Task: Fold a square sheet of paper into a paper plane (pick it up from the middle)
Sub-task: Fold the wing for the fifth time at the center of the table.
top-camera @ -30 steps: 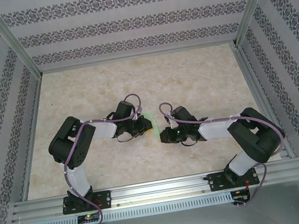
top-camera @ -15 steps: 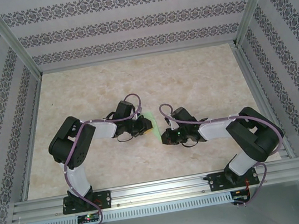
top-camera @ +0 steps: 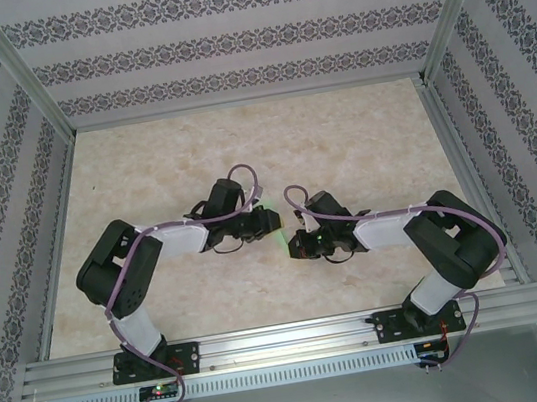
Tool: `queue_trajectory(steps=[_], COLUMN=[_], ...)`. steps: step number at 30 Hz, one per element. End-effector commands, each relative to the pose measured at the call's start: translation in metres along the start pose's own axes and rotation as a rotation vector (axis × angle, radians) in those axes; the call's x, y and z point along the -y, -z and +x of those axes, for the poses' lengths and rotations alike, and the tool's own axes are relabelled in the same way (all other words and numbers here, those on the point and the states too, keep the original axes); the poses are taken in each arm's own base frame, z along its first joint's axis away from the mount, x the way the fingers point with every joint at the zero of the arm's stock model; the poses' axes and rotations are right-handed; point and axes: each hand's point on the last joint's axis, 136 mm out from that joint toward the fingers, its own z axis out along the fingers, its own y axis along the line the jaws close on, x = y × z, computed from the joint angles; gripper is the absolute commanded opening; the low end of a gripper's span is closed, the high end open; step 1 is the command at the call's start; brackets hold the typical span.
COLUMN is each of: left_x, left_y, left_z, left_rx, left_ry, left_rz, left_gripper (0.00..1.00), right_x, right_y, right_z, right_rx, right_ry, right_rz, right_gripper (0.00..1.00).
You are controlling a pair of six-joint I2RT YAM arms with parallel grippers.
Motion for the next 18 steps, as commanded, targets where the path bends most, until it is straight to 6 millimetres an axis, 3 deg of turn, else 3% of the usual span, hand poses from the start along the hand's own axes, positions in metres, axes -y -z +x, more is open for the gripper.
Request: queue_trajectory(steps=[1, 9, 18], left_x=[0.0, 0.008, -0.01], left_y=[-0.001, 0.007, -0.005], left_z=[0.01, 0.009, 0.016], left_rx=[-0.009, 0.013, -0.017], left_ry=[-0.038, -0.08, -0.042], left_rz=[0.01, 0.029, 0.007], left_gripper=[0.2, 0.21, 0.14], right_x=[0.032, 0.036, 0.037], right_y=[-0.006, -0.007, -0.009], right_z=[0.022, 0.023, 0.024], right_rx=[-0.063, -0.069, -0.078], right_ry=[-0.053, -0.07, -0.084], right_rz=[0.134, 0.139, 0.135], right_gripper=[0.08, 0.08, 0.08])
